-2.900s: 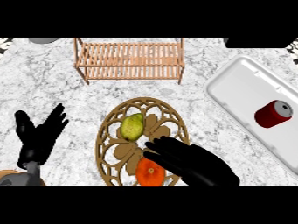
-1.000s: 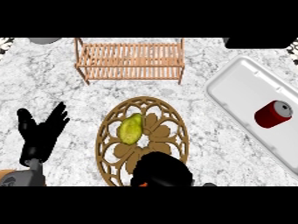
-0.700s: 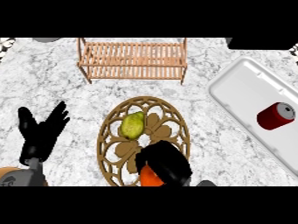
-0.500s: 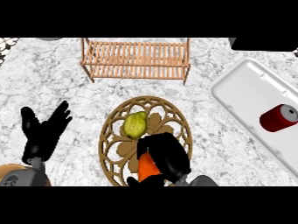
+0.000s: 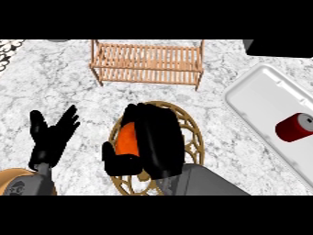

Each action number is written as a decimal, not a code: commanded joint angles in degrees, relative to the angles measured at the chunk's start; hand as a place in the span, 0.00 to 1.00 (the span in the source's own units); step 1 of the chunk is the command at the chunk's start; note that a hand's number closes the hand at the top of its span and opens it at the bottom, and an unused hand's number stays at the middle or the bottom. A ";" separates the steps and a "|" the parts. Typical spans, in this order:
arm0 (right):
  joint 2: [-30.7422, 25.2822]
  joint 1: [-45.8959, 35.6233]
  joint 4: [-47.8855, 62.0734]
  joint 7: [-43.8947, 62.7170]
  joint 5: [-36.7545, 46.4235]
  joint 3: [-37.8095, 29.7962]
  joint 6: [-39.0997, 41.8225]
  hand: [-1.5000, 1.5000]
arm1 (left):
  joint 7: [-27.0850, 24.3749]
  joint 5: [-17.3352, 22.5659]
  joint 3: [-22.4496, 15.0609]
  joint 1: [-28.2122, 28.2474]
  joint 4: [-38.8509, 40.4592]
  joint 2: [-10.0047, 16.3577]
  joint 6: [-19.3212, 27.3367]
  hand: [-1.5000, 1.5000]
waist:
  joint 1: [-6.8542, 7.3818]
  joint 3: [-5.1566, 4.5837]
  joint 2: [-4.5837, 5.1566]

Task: Pick the squash from the placemat and place it in the tiered shelf

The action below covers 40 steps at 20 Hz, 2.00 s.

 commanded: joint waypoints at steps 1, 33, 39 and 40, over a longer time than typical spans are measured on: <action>0.03 -14.25 -1.41 16.44 0.01 -1.41 0.37 1.00 | -0.96 0.21 -0.53 1.82 0.85 -0.44 -1.12 0.50 | 0.50 -0.14 -0.01; -0.05 -60.60 52.99 -2.11 -8.49 -35.83 4.72 1.00 | -2.11 -0.27 1.90 2.75 -0.68 0.72 -1.00 0.50 | -1.50 0.07 1.08; -2.75 -60.27 61.55 -10.97 -7.15 -38.13 0.74 1.00 | 0.88 1.06 2.53 0.24 -0.42 0.99 -1.75 0.50 | -1.21 0.06 1.40; -2.59 -60.36 62.19 -11.72 -7.53 -38.77 0.69 1.00 | 1.14 -0.10 1.71 -0.26 -0.95 -0.11 -0.10 0.50 | -1.39 0.08 1.30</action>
